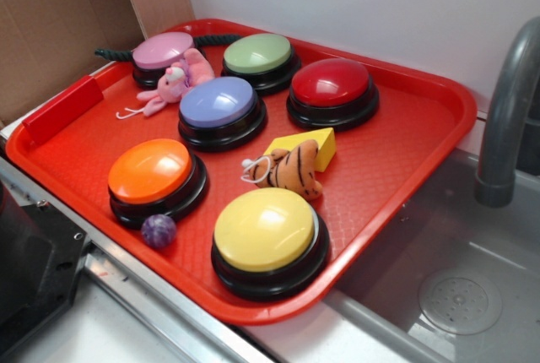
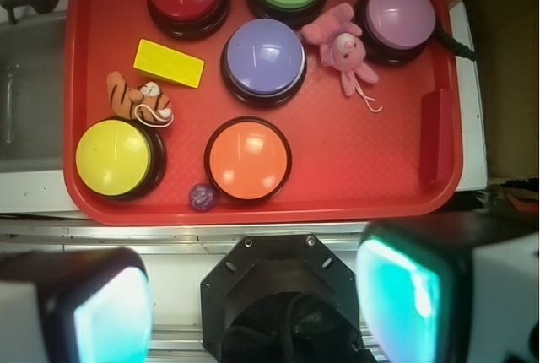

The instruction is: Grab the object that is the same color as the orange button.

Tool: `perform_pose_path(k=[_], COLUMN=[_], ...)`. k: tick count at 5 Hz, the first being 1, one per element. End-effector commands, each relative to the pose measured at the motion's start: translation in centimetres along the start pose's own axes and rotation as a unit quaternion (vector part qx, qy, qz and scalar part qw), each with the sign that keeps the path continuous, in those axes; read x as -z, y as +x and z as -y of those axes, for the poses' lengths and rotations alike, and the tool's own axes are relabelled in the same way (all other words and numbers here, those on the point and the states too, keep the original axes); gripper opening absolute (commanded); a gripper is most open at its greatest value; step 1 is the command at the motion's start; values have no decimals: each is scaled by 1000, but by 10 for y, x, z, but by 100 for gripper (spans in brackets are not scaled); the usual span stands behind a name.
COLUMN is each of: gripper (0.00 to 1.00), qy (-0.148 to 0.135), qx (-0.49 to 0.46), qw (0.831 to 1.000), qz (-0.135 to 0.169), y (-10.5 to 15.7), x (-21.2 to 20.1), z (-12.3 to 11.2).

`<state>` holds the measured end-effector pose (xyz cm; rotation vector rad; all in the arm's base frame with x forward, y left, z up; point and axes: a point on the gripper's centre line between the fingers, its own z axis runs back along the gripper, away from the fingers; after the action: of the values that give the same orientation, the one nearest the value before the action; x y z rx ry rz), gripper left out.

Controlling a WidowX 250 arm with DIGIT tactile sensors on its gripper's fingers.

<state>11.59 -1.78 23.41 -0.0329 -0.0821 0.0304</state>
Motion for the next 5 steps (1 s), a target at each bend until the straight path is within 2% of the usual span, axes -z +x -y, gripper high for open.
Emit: perform_pose_path(k=[1, 2, 3, 4, 5], gripper=[100, 100, 100, 100, 100], qy=[0, -16, -38, -32, -28], qx=[0, -56, -76, -120, -124], qw=[1000, 998, 995, 988, 985], qz=[0, -11, -52, -88, -118], y=[0, 21, 47, 65, 78], x=[0, 26, 62, 97, 125], z=[0, 19, 37, 55, 65])
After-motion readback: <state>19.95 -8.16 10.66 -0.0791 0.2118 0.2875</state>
